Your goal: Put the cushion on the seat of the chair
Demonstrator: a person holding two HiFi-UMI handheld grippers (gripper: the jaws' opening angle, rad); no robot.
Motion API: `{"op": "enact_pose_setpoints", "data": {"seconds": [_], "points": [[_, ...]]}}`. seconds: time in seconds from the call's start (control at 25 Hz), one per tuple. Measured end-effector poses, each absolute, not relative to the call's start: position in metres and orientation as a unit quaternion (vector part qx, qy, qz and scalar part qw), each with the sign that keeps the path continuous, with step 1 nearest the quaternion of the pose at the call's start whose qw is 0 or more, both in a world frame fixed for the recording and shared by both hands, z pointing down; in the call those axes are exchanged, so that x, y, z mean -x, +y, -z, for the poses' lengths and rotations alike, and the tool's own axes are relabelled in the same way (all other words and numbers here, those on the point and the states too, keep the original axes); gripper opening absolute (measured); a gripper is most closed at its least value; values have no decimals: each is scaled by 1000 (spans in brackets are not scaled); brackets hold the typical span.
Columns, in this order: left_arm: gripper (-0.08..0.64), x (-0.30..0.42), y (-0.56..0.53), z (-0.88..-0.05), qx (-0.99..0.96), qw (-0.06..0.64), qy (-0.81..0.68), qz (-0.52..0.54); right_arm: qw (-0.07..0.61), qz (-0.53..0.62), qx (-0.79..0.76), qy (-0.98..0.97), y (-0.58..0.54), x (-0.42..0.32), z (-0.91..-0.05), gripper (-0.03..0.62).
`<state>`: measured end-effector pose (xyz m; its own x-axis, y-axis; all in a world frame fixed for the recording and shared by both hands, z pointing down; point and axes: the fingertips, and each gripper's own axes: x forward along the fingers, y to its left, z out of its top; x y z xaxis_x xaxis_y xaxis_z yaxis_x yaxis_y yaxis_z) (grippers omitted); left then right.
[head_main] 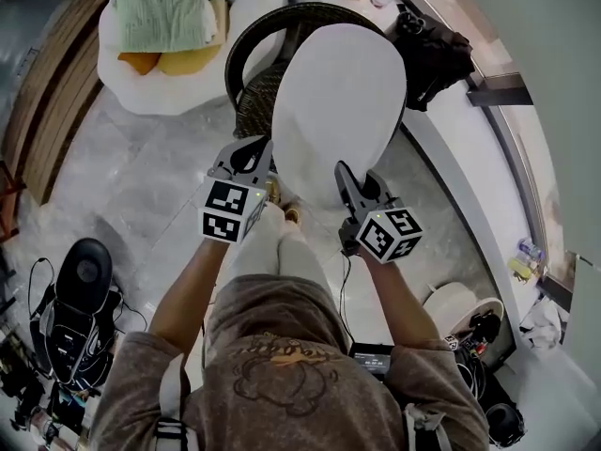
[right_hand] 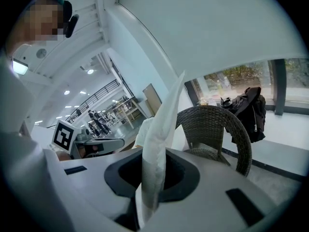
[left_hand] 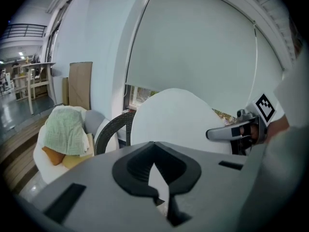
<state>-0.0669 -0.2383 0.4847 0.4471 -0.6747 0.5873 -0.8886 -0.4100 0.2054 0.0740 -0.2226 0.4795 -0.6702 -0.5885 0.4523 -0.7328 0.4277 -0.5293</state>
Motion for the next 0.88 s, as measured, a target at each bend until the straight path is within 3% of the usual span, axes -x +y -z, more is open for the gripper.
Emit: {"op": "enact_pose_setpoints", "data": {"seconds": [0.88], "points": [[5, 72, -266, -611, -798, 302, -468, -230, 105, -403, -392, -820, -254, -61, -601, 60]]}}
